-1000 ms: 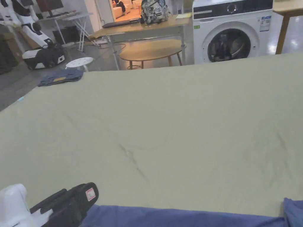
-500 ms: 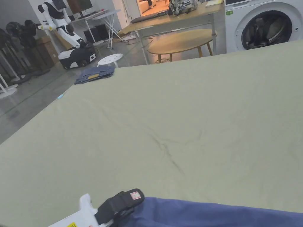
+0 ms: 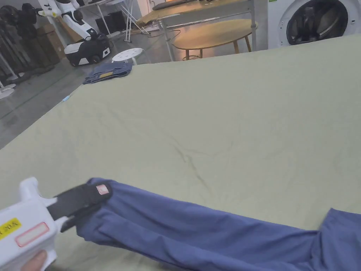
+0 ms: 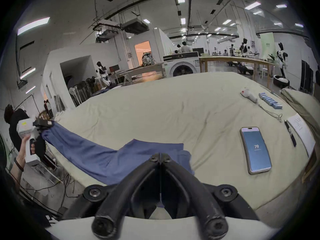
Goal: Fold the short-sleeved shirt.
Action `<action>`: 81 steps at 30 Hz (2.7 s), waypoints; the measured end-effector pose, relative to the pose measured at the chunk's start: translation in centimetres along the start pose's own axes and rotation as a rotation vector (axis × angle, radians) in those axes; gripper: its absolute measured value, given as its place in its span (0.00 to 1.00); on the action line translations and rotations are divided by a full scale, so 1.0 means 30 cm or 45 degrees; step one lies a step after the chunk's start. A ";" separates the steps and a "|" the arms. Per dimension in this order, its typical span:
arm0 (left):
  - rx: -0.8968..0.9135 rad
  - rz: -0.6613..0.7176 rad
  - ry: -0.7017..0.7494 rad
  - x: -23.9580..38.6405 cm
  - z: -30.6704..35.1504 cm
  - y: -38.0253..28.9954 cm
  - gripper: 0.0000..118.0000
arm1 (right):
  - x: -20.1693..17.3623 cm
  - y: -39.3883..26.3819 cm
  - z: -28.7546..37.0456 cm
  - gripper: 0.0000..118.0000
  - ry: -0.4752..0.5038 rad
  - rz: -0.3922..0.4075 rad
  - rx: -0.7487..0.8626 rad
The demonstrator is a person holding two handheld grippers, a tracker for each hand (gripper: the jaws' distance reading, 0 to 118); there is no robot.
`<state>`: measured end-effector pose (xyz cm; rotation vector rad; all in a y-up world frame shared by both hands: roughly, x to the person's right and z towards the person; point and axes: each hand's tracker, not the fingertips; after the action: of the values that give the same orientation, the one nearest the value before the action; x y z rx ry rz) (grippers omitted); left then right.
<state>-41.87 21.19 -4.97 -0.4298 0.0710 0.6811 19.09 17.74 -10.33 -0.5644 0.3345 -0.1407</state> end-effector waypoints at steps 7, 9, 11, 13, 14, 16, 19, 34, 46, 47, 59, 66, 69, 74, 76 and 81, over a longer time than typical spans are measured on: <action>-0.174 -0.073 -0.295 0.270 -0.206 -0.238 0.11 | -0.039 -0.023 0.032 0.00 0.080 -0.052 0.056; -0.285 -0.069 -0.279 0.337 -0.335 -0.347 0.11 | -0.057 -0.025 0.063 0.00 0.066 -0.022 0.064; -0.365 -0.084 -0.327 0.369 -0.437 -0.438 0.11 | -0.060 -0.029 0.095 0.00 0.057 0.000 0.052; -0.534 -0.179 -0.390 0.425 -0.526 -0.521 0.11 | -0.050 -0.039 0.127 0.00 0.027 0.019 0.053; -0.533 -0.203 -0.396 0.444 -0.536 -0.549 0.11 | -0.041 -0.043 0.135 0.00 0.006 0.027 0.048; -0.498 -0.217 -0.388 0.485 -0.525 -0.564 0.27 | -0.018 -0.050 0.147 0.00 -0.052 0.022 0.045; -0.381 -0.162 -0.510 0.496 -0.477 -0.520 0.49 | 0.022 -0.059 0.159 0.00 -0.069 -0.039 0.047; -0.719 -0.054 -0.422 0.415 -0.583 -0.680 0.00 | 0.010 -0.095 0.136 0.00 -0.051 -0.075 -0.018; -0.384 0.269 -0.291 0.018 -0.361 -0.363 0.78 | 0.016 -0.109 0.065 0.00 0.010 -0.122 -0.065; -0.412 0.290 -0.298 -0.006 -0.384 -0.389 0.78 | 0.015 -0.111 0.060 0.00 0.018 -0.131 -0.065; -0.452 0.523 -0.491 0.029 -0.501 -0.488 0.08 | 0.032 -0.104 0.125 0.00 -0.027 -0.124 -0.064; -0.195 0.218 -0.391 0.090 -0.222 -0.183 0.08 | 0.058 -0.109 0.103 0.00 -0.001 -0.165 -0.044; -0.233 -0.026 -0.328 0.266 -0.205 -0.181 0.08 | 0.045 -0.113 0.080 0.00 0.022 -0.192 -0.036; -0.367 -0.349 -0.400 0.574 -0.398 -0.419 0.08 | -0.007 -0.114 0.089 0.00 0.048 -0.168 -0.019; -0.513 -0.329 -0.441 0.640 -0.493 -0.530 0.08 | -0.027 -0.121 0.110 0.00 0.026 -0.161 -0.017; -0.620 -0.334 -0.568 0.713 -0.559 -0.630 0.40 | -0.017 -0.168 0.150 0.00 -0.004 -0.148 -0.039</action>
<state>-12.17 13.99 -17.74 -0.7282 -0.5748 0.5166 19.99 15.89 -3.88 -0.6147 0.3015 -0.2470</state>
